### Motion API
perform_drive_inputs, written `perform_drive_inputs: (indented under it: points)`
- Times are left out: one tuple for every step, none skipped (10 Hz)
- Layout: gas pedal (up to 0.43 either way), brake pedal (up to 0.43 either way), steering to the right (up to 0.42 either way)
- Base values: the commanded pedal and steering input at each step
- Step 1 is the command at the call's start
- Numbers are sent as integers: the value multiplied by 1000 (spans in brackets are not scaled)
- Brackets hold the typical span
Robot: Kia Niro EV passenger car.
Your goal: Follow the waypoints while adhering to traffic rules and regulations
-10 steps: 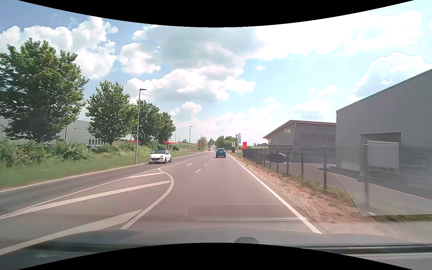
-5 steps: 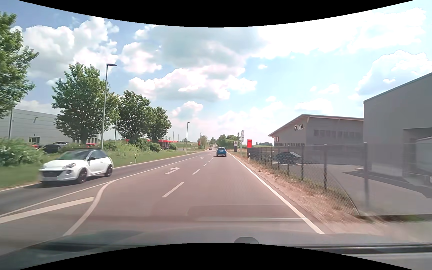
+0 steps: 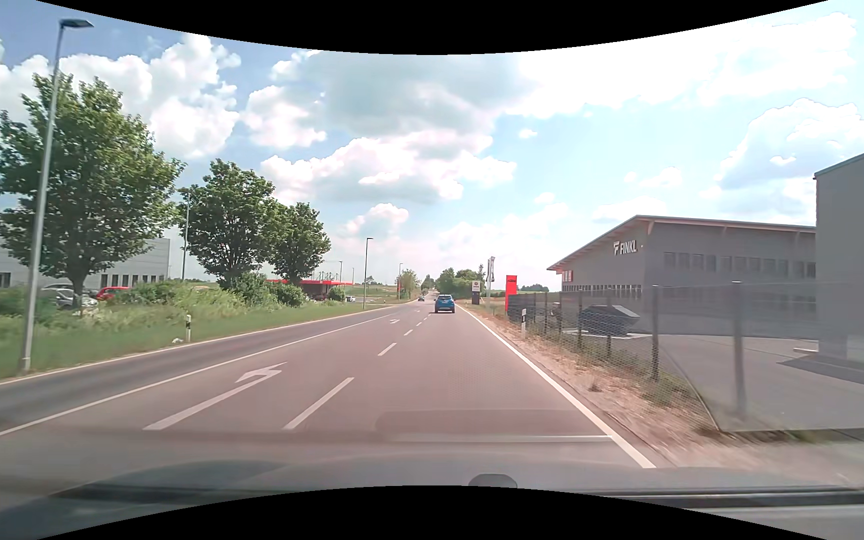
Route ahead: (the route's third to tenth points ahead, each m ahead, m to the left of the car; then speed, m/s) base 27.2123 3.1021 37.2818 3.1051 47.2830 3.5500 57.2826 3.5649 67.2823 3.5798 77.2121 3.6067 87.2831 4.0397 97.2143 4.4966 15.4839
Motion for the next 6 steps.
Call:
perform_drive_inputs:
  points:
    - [169, 0, -1]
    - [169, 0, 0]
    - [169, 0, 0]
    - [169, 0, 0]
    - [169, 0, -1]
    - [157, 0, -1]
